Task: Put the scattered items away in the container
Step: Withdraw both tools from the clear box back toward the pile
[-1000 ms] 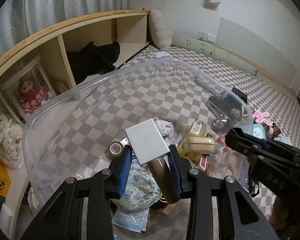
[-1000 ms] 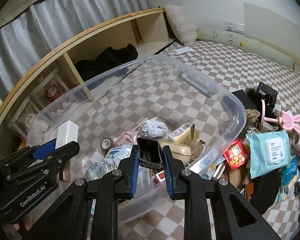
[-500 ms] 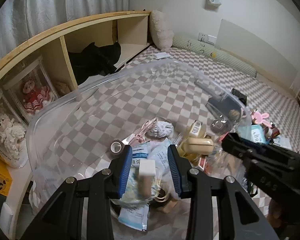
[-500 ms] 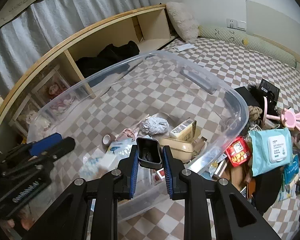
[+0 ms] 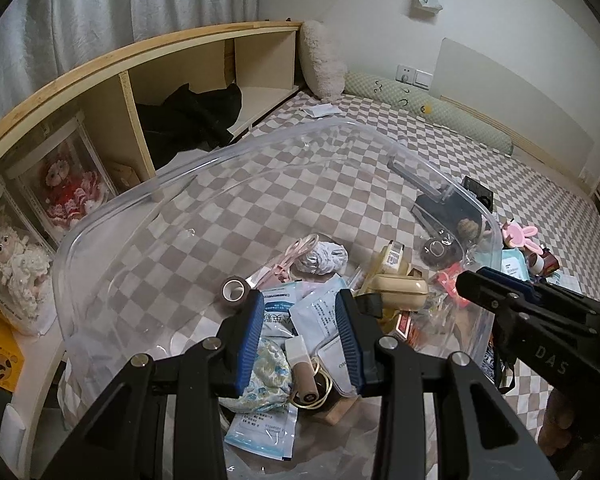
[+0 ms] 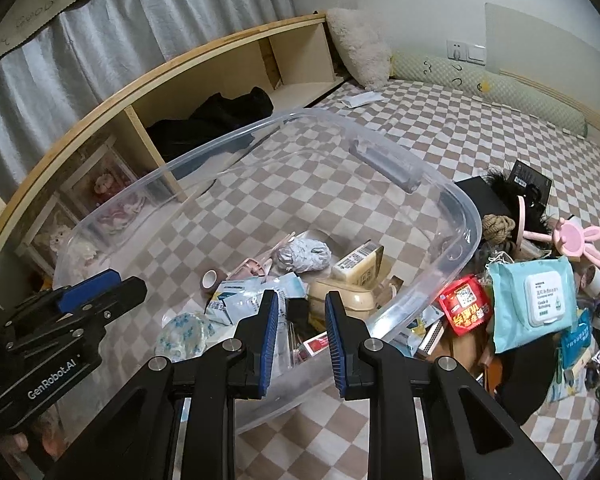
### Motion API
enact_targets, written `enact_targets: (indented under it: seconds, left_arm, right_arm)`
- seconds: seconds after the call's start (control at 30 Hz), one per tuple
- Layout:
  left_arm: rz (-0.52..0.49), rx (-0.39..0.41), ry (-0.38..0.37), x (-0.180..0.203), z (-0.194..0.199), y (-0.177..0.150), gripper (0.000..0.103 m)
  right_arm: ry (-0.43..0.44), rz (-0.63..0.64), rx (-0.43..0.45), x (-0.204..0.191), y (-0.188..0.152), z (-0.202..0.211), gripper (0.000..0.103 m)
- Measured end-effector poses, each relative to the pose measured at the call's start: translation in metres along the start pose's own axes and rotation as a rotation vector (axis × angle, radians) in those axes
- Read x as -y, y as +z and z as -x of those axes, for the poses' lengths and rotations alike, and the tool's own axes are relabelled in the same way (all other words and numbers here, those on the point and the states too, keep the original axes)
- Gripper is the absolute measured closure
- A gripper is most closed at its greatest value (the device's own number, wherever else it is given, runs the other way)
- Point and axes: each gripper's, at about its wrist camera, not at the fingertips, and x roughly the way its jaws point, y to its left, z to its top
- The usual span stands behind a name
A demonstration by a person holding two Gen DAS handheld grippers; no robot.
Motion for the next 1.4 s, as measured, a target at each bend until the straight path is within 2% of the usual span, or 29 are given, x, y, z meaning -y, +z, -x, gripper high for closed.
enact_targets:
  seconds: [0.17, 0.27, 0.37, 0.4, 0.43, 0.47, 0.57, 0.73, 0.77, 0.83, 0.97, 1.03, 1.07, 1.1, 1.27, 1.4]
  left_arm:
    - [-0.004, 0.001, 0.001, 0.001, -0.001, 0.0, 0.065]
    - [-0.003, 0.014, 0.0, 0.002, 0.002, 0.001, 0.04]
    - [-0.001, 0.035, -0.005, 0.003, 0.007, 0.001, 0.038]
    - [0.0, 0.042, -0.006, 0.004, 0.009, 0.002, 0.038]
    - [0.0, 0.049, -0.008, 0.005, 0.01, 0.002, 0.037]
    - [0.0, 0.055, -0.009, 0.005, 0.012, 0.002, 0.035]
    - [-0.014, 0.067, -0.005, 0.01, 0.014, 0.002, 0.032]
    - [-0.034, 0.089, -0.013, 0.018, 0.018, 0.002, 0.032]
    - [-0.041, 0.095, -0.014, 0.02, 0.019, 0.002, 0.032]
    - [-0.056, 0.11, -0.016, 0.026, 0.022, 0.002, 0.032]
    - [-0.079, 0.138, -0.024, 0.037, 0.027, 0.001, 0.032]
    - [-0.082, 0.156, -0.024, 0.042, 0.03, 0.001, 0.022]
    - [-0.083, 0.166, -0.022, 0.045, 0.031, 0.001, 0.007]
    - [-0.084, 0.181, -0.018, 0.047, 0.033, 0.0, 0.002]
    - [-0.116, 0.229, -0.02, 0.061, 0.04, -0.001, 0.002]
    - [-0.117, 0.247, -0.026, 0.07, 0.042, -0.001, 0.002]
  right_arm:
    - [0.009, 0.011, 0.027, -0.001, -0.001, 0.01, 0.079]
    - [0.001, 0.029, 0.055, -0.002, -0.002, 0.019, 0.079]
    - [-0.019, 0.041, 0.084, -0.001, -0.004, 0.028, 0.078]
    - [-0.035, 0.048, 0.102, 0.0, -0.006, 0.032, 0.059]
    - [-0.051, 0.056, 0.119, 0.0, -0.007, 0.036, 0.025]
    - [-0.067, 0.063, 0.137, 0.0, -0.009, 0.04, 0.017]
    - [-0.102, 0.094, 0.17, 0.0, -0.014, 0.048, 0.017]
    - [-0.105, 0.053, 0.216, 0.018, -0.021, 0.063, 0.016]
    - [-0.108, 0.044, 0.224, 0.022, -0.022, 0.065, 0.014]
    - [-0.113, 0.025, 0.24, 0.031, -0.024, 0.071, 0.003]
    - [-0.11, -0.028, 0.281, 0.052, -0.026, 0.086, 0.002]
    - [-0.115, -0.055, 0.292, 0.059, -0.027, 0.093, 0.0]
    - [-0.125, -0.067, 0.299, 0.063, -0.028, 0.097, 0.0]
    - [-0.141, -0.077, 0.306, 0.066, -0.029, 0.101, 0.0]
    - [-0.191, -0.083, 0.327, 0.075, -0.037, 0.114, 0.0]
    - [-0.168, -0.077, 0.344, 0.085, -0.045, 0.124, 0.0]
